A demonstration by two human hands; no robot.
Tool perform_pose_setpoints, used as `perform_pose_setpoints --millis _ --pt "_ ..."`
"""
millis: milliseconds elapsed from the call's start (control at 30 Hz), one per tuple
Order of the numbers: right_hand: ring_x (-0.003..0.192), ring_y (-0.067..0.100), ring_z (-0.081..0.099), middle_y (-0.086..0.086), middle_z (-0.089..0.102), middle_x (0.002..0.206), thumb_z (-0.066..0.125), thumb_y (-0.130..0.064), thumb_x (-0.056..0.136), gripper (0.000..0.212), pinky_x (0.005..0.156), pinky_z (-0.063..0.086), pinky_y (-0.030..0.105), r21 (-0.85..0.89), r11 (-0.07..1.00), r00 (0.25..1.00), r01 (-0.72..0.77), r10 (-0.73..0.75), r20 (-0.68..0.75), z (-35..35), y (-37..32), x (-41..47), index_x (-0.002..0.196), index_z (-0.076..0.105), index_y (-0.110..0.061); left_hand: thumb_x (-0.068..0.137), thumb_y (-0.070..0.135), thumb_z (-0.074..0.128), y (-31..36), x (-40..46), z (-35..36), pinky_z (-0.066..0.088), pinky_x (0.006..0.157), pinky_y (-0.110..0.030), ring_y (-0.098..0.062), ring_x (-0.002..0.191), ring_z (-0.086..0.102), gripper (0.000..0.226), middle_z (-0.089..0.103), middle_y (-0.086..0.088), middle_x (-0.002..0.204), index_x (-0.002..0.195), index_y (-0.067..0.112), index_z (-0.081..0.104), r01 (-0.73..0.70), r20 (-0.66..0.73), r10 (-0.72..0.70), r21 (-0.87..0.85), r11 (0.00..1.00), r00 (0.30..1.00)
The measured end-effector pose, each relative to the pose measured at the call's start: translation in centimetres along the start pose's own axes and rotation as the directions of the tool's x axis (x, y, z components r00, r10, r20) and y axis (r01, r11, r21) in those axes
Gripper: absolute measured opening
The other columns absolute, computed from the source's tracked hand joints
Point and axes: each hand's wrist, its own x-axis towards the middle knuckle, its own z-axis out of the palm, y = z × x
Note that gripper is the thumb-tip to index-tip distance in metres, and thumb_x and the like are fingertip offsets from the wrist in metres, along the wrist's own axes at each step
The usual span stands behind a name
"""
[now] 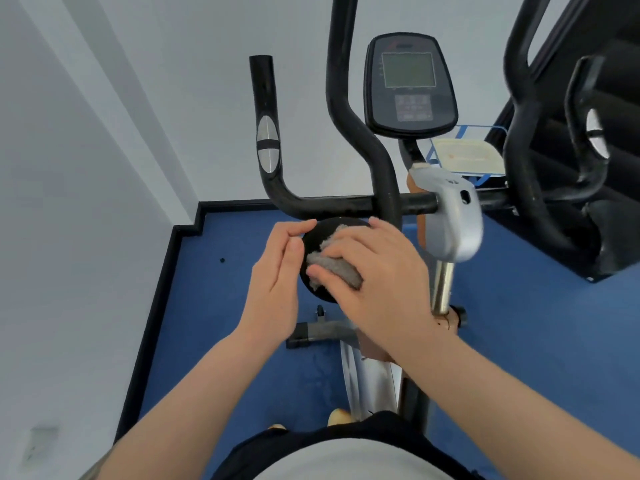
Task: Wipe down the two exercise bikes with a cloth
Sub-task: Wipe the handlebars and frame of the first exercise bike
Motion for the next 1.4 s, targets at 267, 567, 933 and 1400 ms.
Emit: perform_pose_setpoints --millis 267,567,933,1400 --pt "0.078 0.021 0.065 0.001 0.070 0.093 0.072 -0.027 0.087 0.016 0.073 0.049 0.037 -0.002 0.997 0.997 0.072 -0.072 -0.011 -0.2 0.7 0.5 0.088 0.074 -0.011 0.103 0.030 0.034 0.1 0.1 0.0 0.051 0.083 -0.029 -0.014 0.094 0.062 0.028 0.067 0.011 0.099 0.118 0.025 0.057 -0.003 0.001 0.003 0.029 1.000 1.000" --pt "0.072 0.024 0.063 0.009 0.069 0.092 0.069 -0.012 0.087 0.008 0.058 0.047 0.038 -0.078 0.996 0.993 0.036 -0.044 -0.105 0.3 -0.1 0.9 0.090 0.074 -0.007 0.104 0.028 0.034 0.2 0.2 0.1 0.049 0.081 -0.030 -0.018 0.090 0.060 0.026 0.065 0.007 0.096 0.113 0.025 0.059 -0.024 -0.018 0.025 0.050 0.998 1.000" --pt "0.061 0.019 0.052 0.006 0.061 0.086 0.067 -0.007 0.084 0.007 0.053 0.041 0.031 -0.142 0.983 0.993 -0.116 0.112 -0.037 1.0 -2.6 0.7 0.090 0.070 -0.010 0.102 0.022 0.036 0.8 0.2 0.4 0.044 0.064 -0.020 -0.009 0.070 0.053 0.024 0.060 0.010 0.077 0.104 0.022 0.059 -0.010 -0.056 0.015 0.086 0.996 0.998" --pt "0.106 0.003 0.048 0.002 0.051 0.113 0.065 -0.015 0.090 0.015 0.093 0.038 0.013 0.331 0.801 0.788 -0.499 0.578 -0.211 0.1 4.7 1.6 0.105 0.067 -0.013 0.097 0.034 0.049 4.4 6.2 2.9 0.047 0.067 -0.031 -0.006 0.075 0.056 0.013 0.062 0.015 0.084 0.090 0.034 0.061 0.001 0.089 -0.078 0.651 0.759 0.993"
